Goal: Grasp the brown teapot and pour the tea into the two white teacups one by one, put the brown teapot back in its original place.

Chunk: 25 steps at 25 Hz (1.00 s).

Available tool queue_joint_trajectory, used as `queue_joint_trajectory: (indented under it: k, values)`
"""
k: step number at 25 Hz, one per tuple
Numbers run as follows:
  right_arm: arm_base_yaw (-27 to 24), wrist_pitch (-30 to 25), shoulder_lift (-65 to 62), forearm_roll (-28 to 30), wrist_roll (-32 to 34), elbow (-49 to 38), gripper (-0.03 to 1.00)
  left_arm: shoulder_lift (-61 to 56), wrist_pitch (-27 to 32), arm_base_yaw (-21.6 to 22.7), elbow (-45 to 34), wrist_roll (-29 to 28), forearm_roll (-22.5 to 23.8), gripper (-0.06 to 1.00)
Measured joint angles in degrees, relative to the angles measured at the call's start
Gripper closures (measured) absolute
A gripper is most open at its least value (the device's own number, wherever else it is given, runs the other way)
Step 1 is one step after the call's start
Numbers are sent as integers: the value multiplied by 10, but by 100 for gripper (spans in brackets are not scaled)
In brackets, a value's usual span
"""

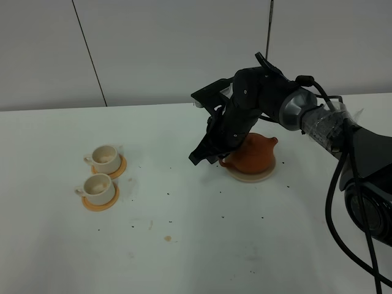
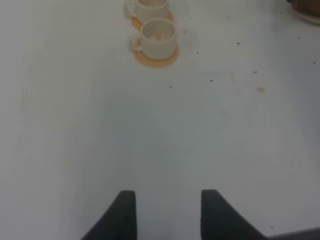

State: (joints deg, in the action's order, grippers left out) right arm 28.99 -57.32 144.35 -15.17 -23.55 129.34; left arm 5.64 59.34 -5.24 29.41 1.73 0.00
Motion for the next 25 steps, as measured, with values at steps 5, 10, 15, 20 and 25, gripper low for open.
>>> queue_joint_trajectory:
  k: [5, 10, 15, 20, 25]
  values:
    - [0, -13, 0, 0, 0, 0, 92, 0, 0, 0, 0, 0, 0, 57]
    - [0, -20, 0, 2, 0, 0, 91, 0, 0, 0, 0, 0, 0, 57]
    - [0, -21, 0, 0, 0, 0, 91, 0, 0, 0, 0, 0, 0, 57]
    - [0, 17, 0, -25, -8, 0, 91, 0, 0, 0, 0, 0, 0, 57]
    - [0, 71, 0, -38, -17, 0, 91, 0, 0, 0, 0, 0, 0, 57]
